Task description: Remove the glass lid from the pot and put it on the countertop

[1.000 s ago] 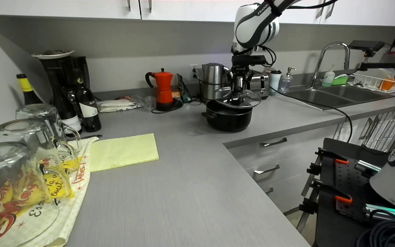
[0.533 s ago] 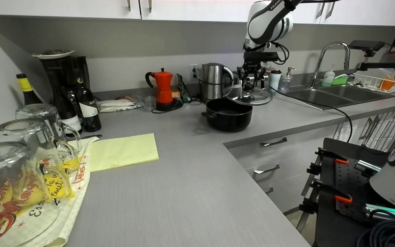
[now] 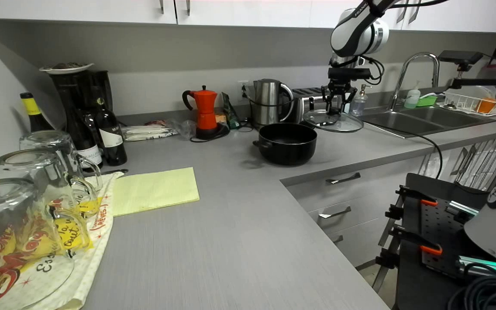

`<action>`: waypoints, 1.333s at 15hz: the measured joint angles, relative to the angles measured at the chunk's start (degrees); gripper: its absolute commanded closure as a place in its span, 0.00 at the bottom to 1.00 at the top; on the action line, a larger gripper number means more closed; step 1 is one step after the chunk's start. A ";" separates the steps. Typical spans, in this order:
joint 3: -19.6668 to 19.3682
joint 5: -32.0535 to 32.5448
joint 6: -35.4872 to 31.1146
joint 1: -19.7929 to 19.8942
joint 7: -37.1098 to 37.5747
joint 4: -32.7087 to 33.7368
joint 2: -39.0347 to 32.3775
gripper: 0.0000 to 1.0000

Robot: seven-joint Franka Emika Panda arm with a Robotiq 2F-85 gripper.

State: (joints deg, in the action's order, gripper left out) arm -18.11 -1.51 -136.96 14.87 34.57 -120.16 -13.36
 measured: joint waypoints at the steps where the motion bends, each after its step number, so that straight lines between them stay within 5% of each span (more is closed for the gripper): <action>1: -0.28 -1.09 -0.07 0.78 -0.50 -0.24 -0.23 0.75; 10: -1.62 -9.66 -0.15 5.36 -3.19 -0.70 -4.99 0.75; 20: -2.71 -12.74 -2.00 6.15 -2.87 0.57 -10.68 0.75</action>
State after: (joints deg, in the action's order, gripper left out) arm -20.82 -14.25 -138.96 21.02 31.71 -119.58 -24.04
